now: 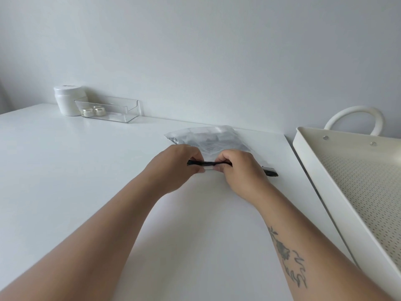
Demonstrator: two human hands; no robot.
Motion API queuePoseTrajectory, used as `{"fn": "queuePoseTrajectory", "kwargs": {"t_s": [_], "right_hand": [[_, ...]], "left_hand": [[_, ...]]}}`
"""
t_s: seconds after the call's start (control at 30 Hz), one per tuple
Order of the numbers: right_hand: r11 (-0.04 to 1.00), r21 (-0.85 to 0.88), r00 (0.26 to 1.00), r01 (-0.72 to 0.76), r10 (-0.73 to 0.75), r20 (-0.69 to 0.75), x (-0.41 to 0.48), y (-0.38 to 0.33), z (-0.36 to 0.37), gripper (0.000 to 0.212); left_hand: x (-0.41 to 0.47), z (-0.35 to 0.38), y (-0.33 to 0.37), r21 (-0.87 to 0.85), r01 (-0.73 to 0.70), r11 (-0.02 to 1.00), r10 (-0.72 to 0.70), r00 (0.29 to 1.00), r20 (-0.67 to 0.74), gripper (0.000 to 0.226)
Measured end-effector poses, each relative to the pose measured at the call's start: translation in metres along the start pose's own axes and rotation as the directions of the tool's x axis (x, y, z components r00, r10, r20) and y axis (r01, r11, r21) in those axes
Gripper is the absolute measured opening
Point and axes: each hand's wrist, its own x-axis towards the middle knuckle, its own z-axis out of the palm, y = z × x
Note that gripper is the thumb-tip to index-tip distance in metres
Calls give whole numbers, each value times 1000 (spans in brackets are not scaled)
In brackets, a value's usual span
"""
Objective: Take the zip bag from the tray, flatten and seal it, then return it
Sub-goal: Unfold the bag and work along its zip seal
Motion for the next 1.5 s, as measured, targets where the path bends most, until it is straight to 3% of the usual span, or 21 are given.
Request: {"fn": "queuePoseTrajectory", "kwargs": {"t_s": [0.23, 0.47, 0.7, 0.83, 1.03, 1.17, 1.33, 1.5], "right_hand": [[995, 85, 993, 59, -67, 94, -2, -6, 2, 4], [995, 101, 999, 7, -3, -39, 3, 2, -1, 10], [992, 119, 995, 48, -57, 79, -3, 2, -2, 5], [989, 77, 992, 123, -125, 11, -2, -4, 2, 10], [990, 67, 992, 126, -125, -17, 0, -3, 3, 10], [986, 124, 993, 115, -114, -15, 0, -4, 3, 6], [989, 119, 996, 86, -88, 19, -2, -1, 5, 5], [989, 142, 999, 47, -47, -2, -1, 9, 2, 6]], "left_hand": [[0, 10, 5, 108, -20, 994, 26, 998, -57, 9], [-1, 1, -5, -108, 32, 994, -40, 997, -69, 10], [2, 2, -12, -153, 112, 982, -126, 989, -83, 17], [2, 3, -15, -158, 105, 982, -114, 992, -49, 13], [0, 7, -3, -136, -35, 990, 21, 994, -103, 12], [1, 8, 1, -78, -10, 997, 0, 992, -128, 14], [1, 3, -8, -217, 91, 972, -103, 994, -42, 14], [0, 2, -12, -176, 76, 981, -84, 996, -41, 12]]}}
